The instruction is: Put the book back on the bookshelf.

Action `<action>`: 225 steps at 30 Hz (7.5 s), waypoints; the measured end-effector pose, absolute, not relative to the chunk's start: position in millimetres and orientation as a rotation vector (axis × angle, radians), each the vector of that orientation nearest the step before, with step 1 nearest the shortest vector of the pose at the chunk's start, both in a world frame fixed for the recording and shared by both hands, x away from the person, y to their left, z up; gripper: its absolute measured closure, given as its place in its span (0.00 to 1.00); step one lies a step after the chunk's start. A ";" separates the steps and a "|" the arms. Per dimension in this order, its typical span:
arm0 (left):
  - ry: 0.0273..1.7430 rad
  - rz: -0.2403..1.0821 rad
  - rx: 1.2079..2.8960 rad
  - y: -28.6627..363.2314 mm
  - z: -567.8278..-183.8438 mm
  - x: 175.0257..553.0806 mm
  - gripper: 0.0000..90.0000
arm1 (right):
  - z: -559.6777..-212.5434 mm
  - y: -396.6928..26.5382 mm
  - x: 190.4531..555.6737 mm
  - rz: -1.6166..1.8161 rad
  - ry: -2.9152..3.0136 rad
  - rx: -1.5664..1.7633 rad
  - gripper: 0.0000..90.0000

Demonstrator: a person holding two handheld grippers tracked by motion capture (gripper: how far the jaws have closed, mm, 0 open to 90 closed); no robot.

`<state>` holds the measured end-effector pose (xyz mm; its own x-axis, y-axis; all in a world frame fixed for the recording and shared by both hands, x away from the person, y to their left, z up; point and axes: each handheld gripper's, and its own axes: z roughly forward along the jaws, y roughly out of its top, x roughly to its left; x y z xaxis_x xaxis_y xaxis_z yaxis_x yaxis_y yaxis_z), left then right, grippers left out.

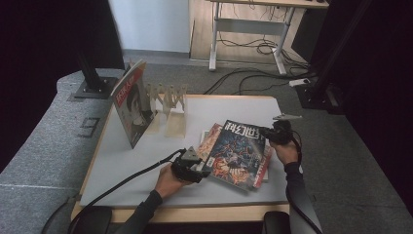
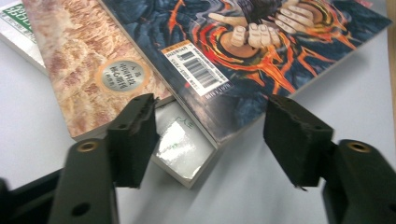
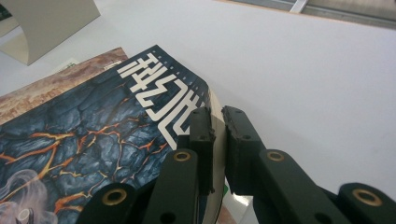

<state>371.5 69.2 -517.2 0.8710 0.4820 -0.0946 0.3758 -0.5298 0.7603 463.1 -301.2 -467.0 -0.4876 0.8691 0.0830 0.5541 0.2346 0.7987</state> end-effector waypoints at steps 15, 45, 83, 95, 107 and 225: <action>0.680 0.050 2.131 67.7 -499.9 397.2 0.20 | -436.8 -291.0 440.0 1.194 2.092 1.198 0.91; 0.602 -0.032 2.212 39.7 -501.5 435.0 0.31 | -389.1 -254.4 407.4 1.343 2.124 0.954 0.91; 0.516 0.332 2.016 62.9 -434.4 406.3 0.83 | -327.2 -249.8 391.9 1.505 1.987 0.808 0.91; 0.494 0.313 2.013 77.8 -445.6 399.2 0.89 | -331.0 -250.8 386.8 1.495 1.991 0.783 0.89; 0.459 0.277 2.003 83.7 -448.2 393.6 0.92 | -348.0 -258.0 391.5 1.564 2.053 0.826 0.73; 0.623 0.390 1.913 138.4 -359.4 384.1 0.92 | -517.4 -274.3 400.3 1.026 2.204 1.255 0.00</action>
<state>384.1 138.4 -359.4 0.8123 0.5832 -0.0100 0.2451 -0.3258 0.9131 400.3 -274.3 -517.4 -0.5150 0.8571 0.0118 0.5610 0.3266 0.7606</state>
